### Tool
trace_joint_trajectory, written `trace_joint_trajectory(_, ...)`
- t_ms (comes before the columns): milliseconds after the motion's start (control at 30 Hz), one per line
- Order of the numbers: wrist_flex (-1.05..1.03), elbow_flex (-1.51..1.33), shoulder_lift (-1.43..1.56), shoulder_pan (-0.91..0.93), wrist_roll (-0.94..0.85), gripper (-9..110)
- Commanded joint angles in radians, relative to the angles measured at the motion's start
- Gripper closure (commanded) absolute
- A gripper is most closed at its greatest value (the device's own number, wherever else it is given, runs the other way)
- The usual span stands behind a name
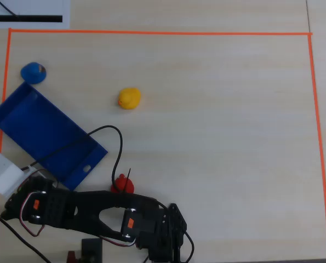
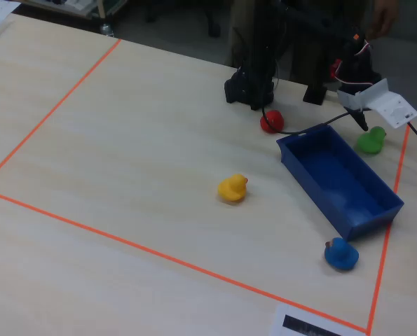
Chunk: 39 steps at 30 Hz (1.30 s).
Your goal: Grasp green duck and put it into box.
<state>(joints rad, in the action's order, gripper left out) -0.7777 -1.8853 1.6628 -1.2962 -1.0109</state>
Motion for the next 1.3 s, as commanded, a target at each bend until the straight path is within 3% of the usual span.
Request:
trace_joint_trajectory(0,0.057,-0.006,0.026,-0.008,0.015,65)
trace_joint_trajectory(1267,0.221,-0.051,-0.086,-0.037,0.080,67)
